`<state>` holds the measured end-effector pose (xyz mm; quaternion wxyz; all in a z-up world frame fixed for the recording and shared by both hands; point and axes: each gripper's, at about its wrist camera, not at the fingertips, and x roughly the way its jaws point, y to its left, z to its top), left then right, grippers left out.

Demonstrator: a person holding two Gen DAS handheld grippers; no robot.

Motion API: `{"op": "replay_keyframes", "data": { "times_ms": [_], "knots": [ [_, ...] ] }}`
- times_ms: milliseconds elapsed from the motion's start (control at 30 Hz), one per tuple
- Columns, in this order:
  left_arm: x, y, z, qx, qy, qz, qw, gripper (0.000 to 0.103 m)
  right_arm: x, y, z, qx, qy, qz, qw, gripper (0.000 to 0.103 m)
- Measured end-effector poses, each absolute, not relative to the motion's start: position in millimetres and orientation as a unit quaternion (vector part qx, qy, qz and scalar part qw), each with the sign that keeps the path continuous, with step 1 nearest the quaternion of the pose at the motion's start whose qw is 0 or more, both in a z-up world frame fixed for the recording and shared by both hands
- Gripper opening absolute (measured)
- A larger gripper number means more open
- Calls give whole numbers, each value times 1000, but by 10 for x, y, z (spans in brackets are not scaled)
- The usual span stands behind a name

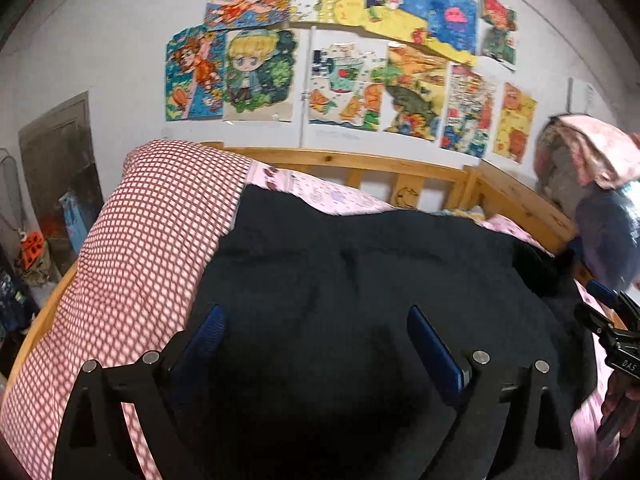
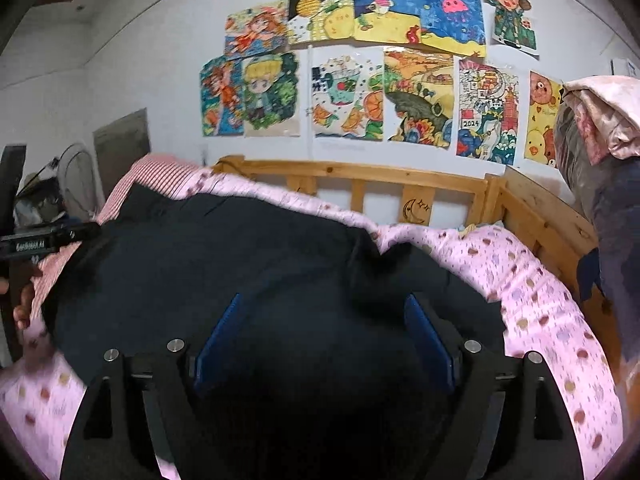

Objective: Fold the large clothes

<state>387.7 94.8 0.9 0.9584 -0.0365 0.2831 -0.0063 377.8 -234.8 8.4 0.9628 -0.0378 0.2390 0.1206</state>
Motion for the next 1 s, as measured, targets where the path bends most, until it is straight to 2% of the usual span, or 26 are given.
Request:
{"op": "replay_keyframes", "data": {
  "times_ms": [200,433,633,833,933,1000],
  "knots": [
    [3662,706,-114,-12,297,-53,953,93,3493,-2339,-180,-50,275,141,950,80],
    [3759,499,-239,22,315,-55,947,93,3665,-2333,-376,-24,295,156,942,80],
    [4131,473,-224,20,308,-50,950,103,4119,-2225,-332,-32,303,140,942,80],
    [4615,408,-294,41,325,-72,942,103,4621,-2169,-363,-46,334,101,936,81],
    [4903,480,-272,15,355,-87,931,103,4855,-2230,-413,-42,352,95,930,88],
    [5045,545,-283,-6,365,-88,927,103,5006,-2319,-445,-33,363,84,927,88]
  ]
}}
